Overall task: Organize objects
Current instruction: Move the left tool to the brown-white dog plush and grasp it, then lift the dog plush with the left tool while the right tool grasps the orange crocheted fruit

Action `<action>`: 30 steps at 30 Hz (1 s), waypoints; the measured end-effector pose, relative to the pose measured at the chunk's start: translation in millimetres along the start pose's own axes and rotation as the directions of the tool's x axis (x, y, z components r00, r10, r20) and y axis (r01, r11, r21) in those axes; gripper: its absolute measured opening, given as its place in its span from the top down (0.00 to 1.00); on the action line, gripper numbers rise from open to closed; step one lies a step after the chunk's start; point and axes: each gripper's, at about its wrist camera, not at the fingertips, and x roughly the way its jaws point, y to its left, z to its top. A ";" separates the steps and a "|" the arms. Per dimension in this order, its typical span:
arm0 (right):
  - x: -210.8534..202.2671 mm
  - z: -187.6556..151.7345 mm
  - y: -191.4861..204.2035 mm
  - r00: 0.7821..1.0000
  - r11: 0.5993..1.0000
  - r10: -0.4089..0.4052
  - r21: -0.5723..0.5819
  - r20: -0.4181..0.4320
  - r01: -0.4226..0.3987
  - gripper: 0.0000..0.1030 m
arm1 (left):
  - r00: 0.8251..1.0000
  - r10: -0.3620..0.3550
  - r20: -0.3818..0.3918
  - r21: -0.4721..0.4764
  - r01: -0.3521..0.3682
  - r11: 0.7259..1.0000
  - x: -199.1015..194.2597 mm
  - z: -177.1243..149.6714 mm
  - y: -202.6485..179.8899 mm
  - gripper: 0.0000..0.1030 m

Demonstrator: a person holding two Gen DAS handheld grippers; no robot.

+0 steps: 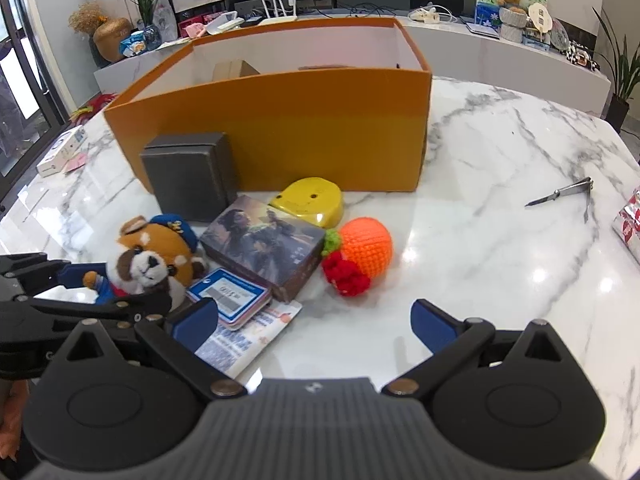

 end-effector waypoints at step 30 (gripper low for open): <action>12.9 11.3 -19.3 0.998 0.998 -0.062 -0.006 0.009 0.062 0.01 | 0.994 0.104 -0.036 -0.083 -0.107 0.991 19.5 2.7 20.6 0.26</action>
